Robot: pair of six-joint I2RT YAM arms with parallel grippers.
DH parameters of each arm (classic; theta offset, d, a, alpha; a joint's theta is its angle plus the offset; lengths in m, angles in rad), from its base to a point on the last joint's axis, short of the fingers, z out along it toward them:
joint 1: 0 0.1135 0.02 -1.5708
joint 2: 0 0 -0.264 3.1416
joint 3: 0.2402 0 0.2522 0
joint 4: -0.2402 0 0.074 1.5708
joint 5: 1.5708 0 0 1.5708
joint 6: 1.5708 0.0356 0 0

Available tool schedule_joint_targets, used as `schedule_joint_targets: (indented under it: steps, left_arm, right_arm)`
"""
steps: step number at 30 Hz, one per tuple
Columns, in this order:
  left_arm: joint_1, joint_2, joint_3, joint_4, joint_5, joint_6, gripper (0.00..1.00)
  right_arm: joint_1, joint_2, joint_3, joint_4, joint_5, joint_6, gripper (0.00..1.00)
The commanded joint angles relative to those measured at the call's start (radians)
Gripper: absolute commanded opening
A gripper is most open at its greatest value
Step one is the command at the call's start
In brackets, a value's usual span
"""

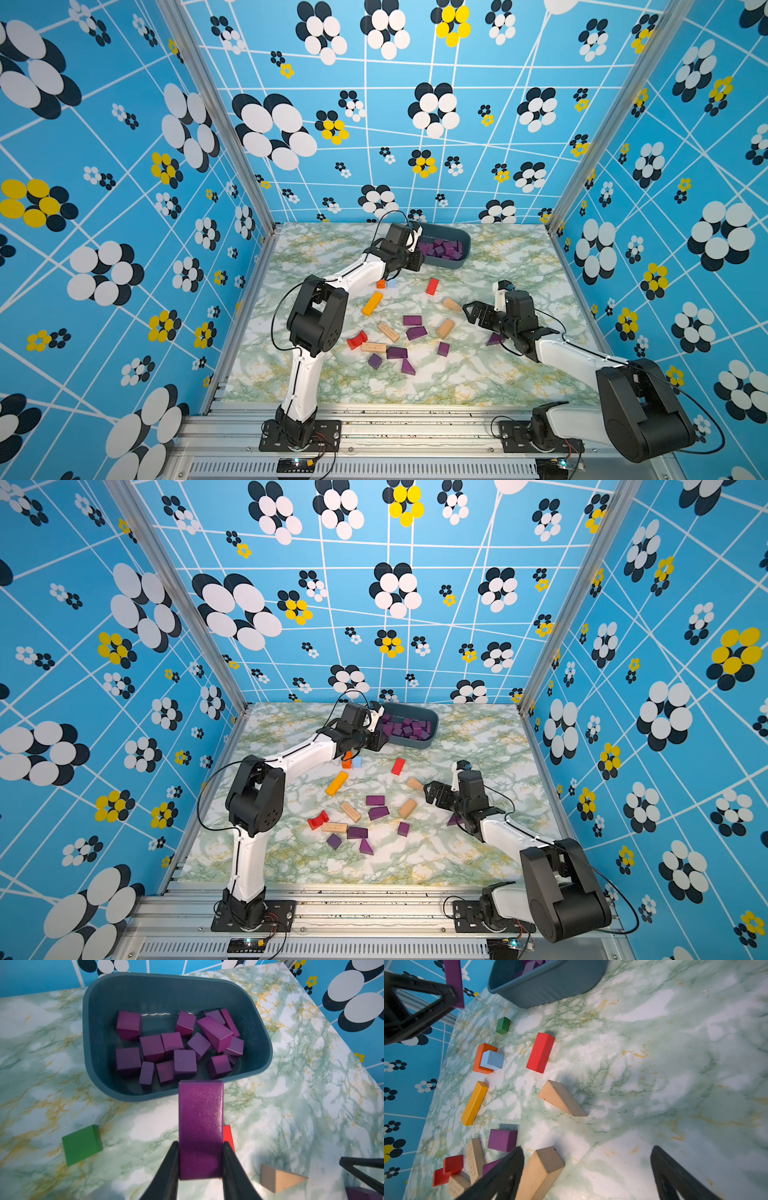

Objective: Pick purple bricks into the storage bin
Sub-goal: Place the building block in the storage box.

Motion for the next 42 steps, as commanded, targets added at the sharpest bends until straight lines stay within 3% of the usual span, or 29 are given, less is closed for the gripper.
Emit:
schedule_joint_targets:
  steps: [1, 10, 16, 20, 23, 24, 25, 26, 31, 42]
  left_arm:
    - [0.011, 0.062, 0.105, -0.015, 0.017, -0.016, 0.22]
    - [0.028, 0.175, 0.259, -0.034, -0.003, -0.031, 0.23]
    - [0.038, 0.228, 0.343, -0.070, -0.002, -0.024, 0.28]
    - [0.041, 0.234, 0.352, -0.071, -0.003, -0.006, 0.42]
    - [0.042, 0.231, 0.353, -0.065, -0.004, 0.009, 0.60]
    - [0.042, 0.229, 0.352, -0.065, -0.008, 0.013, 0.69]
    - [0.043, 0.225, 0.351, -0.068, -0.011, 0.015, 0.88]
    - [0.042, 0.220, 0.348, -0.067, -0.013, 0.019, 1.00]
    - [0.040, 0.134, 0.231, 0.008, -0.019, 0.022, 0.99]
    - [0.007, -0.250, -0.285, 0.204, -0.103, 0.046, 0.99]
  right_arm:
    - [-0.006, 0.002, -0.004, -0.005, 0.011, -0.001, 0.97]
    - [-0.008, 0.036, 0.008, -0.018, 0.021, -0.003, 0.97]
    - [-0.010, 0.067, 0.017, -0.021, 0.015, -0.003, 0.97]
    - [-0.009, 0.072, 0.017, -0.018, 0.015, -0.003, 0.98]
    - [-0.010, 0.070, 0.018, -0.018, 0.015, -0.002, 0.98]
    - [-0.011, 0.069, 0.017, -0.018, 0.015, -0.003, 0.99]
    - [-0.011, 0.067, 0.016, -0.018, 0.015, -0.003, 0.99]
    - [-0.011, 0.066, 0.016, -0.020, 0.015, -0.003, 0.99]
    - [-0.011, 0.049, 0.014, -0.026, 0.016, -0.006, 0.99]
    - [-0.012, 0.015, 0.007, -0.025, 0.006, -0.023, 0.95]
